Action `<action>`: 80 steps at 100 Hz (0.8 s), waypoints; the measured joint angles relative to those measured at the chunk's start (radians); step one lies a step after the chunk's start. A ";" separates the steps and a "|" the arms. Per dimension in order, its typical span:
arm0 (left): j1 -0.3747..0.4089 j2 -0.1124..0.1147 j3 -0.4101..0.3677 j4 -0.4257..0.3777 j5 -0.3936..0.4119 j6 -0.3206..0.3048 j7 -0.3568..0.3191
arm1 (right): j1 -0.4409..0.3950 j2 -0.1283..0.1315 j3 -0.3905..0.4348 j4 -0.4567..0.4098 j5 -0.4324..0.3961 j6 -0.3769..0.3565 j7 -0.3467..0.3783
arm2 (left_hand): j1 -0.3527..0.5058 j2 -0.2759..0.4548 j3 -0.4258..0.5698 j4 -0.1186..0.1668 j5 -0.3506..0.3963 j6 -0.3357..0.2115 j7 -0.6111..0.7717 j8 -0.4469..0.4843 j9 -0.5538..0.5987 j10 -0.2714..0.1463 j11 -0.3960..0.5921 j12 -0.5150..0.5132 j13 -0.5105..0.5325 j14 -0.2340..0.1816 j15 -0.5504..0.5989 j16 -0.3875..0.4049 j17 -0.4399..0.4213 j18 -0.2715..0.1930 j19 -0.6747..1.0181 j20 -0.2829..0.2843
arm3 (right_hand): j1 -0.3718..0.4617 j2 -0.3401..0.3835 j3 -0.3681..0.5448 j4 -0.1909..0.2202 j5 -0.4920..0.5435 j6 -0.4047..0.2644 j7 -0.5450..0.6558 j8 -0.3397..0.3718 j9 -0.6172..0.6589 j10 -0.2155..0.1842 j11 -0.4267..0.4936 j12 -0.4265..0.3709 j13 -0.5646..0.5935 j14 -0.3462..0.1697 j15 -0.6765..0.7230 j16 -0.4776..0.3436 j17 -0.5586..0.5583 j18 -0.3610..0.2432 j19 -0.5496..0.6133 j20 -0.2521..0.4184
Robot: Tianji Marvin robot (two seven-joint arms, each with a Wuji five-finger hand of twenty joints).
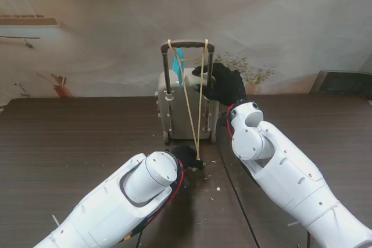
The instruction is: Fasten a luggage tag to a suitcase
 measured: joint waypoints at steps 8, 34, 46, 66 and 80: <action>0.001 -0.003 -0.004 0.003 0.000 0.000 0.006 | -0.001 0.000 0.000 0.000 0.002 0.000 0.000 | 0.000 0.001 0.000 0.008 0.000 0.000 -0.059 -0.056 0.000 0.000 0.000 0.000 0.000 0.000 0.010 -0.007 0.000 0.000 0.000 0.000 | 0.000 0.000 0.000 0.000 0.000 -0.001 0.000 0.000 0.000 0.000 0.000 0.000 0.000 0.000 0.000 0.000 0.000 0.000 0.000 0.000; 0.046 -0.009 -0.046 -0.027 0.001 0.008 0.039 | -0.002 -0.001 0.002 0.000 0.003 0.000 0.001 | -0.212 0.033 0.037 0.029 -0.244 0.104 -0.485 -0.185 -0.120 -0.003 -0.013 0.000 0.000 -0.030 -0.026 -0.011 -0.012 -0.001 0.000 0.000 | 0.000 0.000 0.000 0.000 0.000 -0.003 0.000 0.000 0.000 0.000 0.000 0.000 0.000 0.000 0.000 0.000 0.000 0.000 0.002 0.000; 0.081 -0.004 -0.074 -0.098 0.004 0.090 0.034 | -0.002 -0.001 0.002 -0.001 0.005 0.000 0.001 | -0.247 0.037 0.037 0.033 -0.358 0.160 -0.604 -0.245 -0.207 -0.004 -0.036 0.000 0.000 -0.056 -0.099 -0.011 -0.032 -0.001 -0.010 0.000 | 0.000 0.000 0.000 0.000 0.000 -0.004 -0.001 0.000 0.000 0.000 -0.001 0.000 0.000 0.000 0.000 0.000 0.000 0.000 0.002 -0.001; 0.172 0.003 -0.139 -0.196 0.100 0.093 0.072 | -0.002 -0.002 0.001 0.002 0.011 -0.001 -0.003 | -0.254 0.079 0.024 0.033 -0.594 0.172 -0.797 -0.310 -0.364 -0.012 -0.198 -0.020 0.000 -0.114 -0.270 0.014 -0.097 -0.001 -0.036 -0.010 | 0.000 0.000 0.000 0.000 0.000 -0.005 -0.003 0.000 0.000 0.000 -0.012 0.000 0.000 0.000 -0.001 0.000 0.001 0.000 0.002 -0.001; 0.263 -0.013 -0.223 -0.254 0.087 0.089 0.162 | -0.005 -0.008 0.002 0.008 0.021 -0.008 -0.020 | -0.254 0.093 0.015 0.033 -0.605 0.179 -0.826 -0.363 -0.392 -0.013 -0.282 -0.010 0.000 -0.114 -0.294 0.014 -0.108 -0.001 -0.038 -0.011 | 0.000 -0.022 0.000 0.000 -0.001 -0.006 -0.003 0.001 0.000 0.000 -0.013 0.000 0.000 0.000 -0.001 0.000 0.001 0.000 0.007 -0.002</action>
